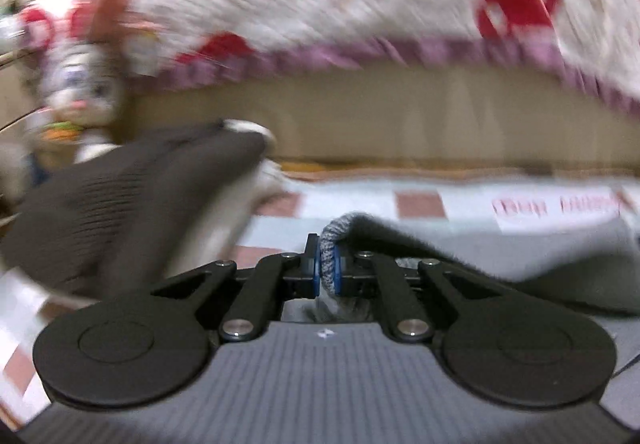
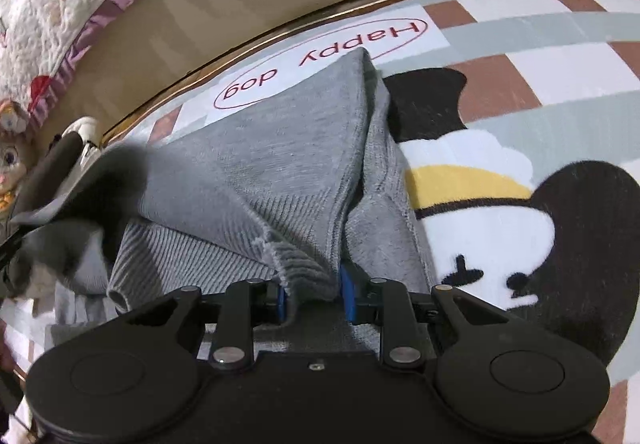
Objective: Fold clothes
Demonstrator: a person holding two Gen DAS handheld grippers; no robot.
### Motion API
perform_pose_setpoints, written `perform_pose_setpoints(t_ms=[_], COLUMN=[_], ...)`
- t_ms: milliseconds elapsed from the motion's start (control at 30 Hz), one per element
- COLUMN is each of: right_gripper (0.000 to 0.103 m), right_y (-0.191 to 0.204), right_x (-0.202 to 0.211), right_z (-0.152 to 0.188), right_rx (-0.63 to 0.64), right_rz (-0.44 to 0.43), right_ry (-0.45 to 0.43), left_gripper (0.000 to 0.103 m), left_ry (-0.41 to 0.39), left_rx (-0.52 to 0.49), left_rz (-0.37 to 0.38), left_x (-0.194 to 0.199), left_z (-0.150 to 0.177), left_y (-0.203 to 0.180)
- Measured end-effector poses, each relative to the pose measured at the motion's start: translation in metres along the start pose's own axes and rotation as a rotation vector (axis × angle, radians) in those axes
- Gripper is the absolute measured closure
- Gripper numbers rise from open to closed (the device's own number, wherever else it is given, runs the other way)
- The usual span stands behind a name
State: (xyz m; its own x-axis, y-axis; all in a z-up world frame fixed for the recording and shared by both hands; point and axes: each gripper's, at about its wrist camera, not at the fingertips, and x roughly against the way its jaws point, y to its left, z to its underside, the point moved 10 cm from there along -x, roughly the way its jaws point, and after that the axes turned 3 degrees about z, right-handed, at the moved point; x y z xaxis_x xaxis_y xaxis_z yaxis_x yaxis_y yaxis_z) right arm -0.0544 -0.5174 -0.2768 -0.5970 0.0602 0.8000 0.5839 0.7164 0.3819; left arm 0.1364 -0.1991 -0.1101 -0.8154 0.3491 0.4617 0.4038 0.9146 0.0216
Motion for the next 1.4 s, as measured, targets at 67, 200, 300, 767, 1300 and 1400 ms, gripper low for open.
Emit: perform_pose_setpoints(t_ms=[67, 200, 300, 767, 1300, 1400], right_gripper=[0.080, 0.084, 0.084, 0.088, 0.099, 0.100], right_y=[0.005, 0.005, 0.002, -0.019, 0.010, 0.024], right_x=[0.008, 0.019, 0.026, 0.029, 0.039, 0.076], right_z=[-0.004, -0.013, -0.020, -0.027, -0.034, -0.039], right_rx=[0.057, 0.092, 0.103, -0.017, 0.180, 0.291], right_rz=[0.019, 0.056, 0.082, 0.077, 0.070, 0.052], right_ry=[-0.035, -0.099, -0.141, -0.143, -0.190, -0.182], left_gripper=[0.097, 0.096, 0.093, 0.040, 0.094, 0.094], left_ry=[-0.009, 0.088, 0.162, 0.399, 0.110, 0.100], left_rx=[0.049, 0.076, 0.096, -0.096, -0.068, -0.037], left_rz=[0.008, 0.079, 0.133, 0.118, 0.118, 0.172], left_x=[0.021, 0.017, 0.015, -0.006, 0.019, 0.039], left_z=[0.005, 0.034, 0.055, 0.128, 0.030, 0.009], left_y=[0.017, 0.017, 0.017, -0.015, 0.025, 0.041])
